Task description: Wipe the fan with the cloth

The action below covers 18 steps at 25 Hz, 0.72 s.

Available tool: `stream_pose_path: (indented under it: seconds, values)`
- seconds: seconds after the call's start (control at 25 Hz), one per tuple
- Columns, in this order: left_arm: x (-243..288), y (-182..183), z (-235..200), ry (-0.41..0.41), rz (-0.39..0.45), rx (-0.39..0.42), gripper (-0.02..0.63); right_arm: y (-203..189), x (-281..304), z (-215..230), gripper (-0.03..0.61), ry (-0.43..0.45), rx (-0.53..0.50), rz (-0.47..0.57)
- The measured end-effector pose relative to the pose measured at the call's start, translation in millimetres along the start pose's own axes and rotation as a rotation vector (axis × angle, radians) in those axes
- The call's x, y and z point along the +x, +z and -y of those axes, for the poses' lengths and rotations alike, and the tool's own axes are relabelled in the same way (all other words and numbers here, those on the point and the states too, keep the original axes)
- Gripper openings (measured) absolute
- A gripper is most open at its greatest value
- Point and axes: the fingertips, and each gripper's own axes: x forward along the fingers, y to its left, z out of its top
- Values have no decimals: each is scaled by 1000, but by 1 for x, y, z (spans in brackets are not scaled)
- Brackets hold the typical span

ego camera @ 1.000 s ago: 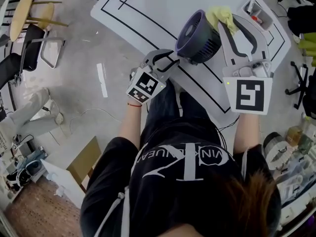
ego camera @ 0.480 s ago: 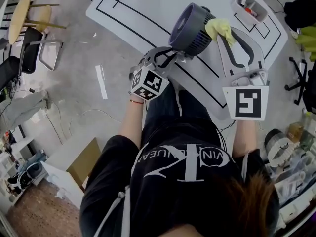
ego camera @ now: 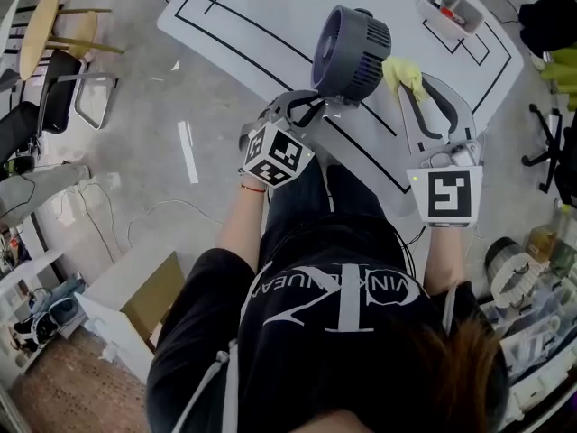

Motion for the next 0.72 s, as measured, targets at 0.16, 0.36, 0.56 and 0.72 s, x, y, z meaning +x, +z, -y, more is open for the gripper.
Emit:
stream_pose_path:
  seconds: [0.16, 0.36, 0.56, 0.72]
  values:
    - [3, 3, 13, 1, -7, 15, 41, -3, -8, 1, 83, 6, 8, 15]
    - [6, 7, 23, 38, -34, 40, 38, -4, -14, -1, 83, 17, -8, 27]
    - [11, 11, 32, 68, -54, 58, 36, -9, -20, 0, 84, 30, -22, 24]
    - [14, 16, 40, 83, -71, 68, 35, -13, -25, 1, 84, 35, -13, 35]
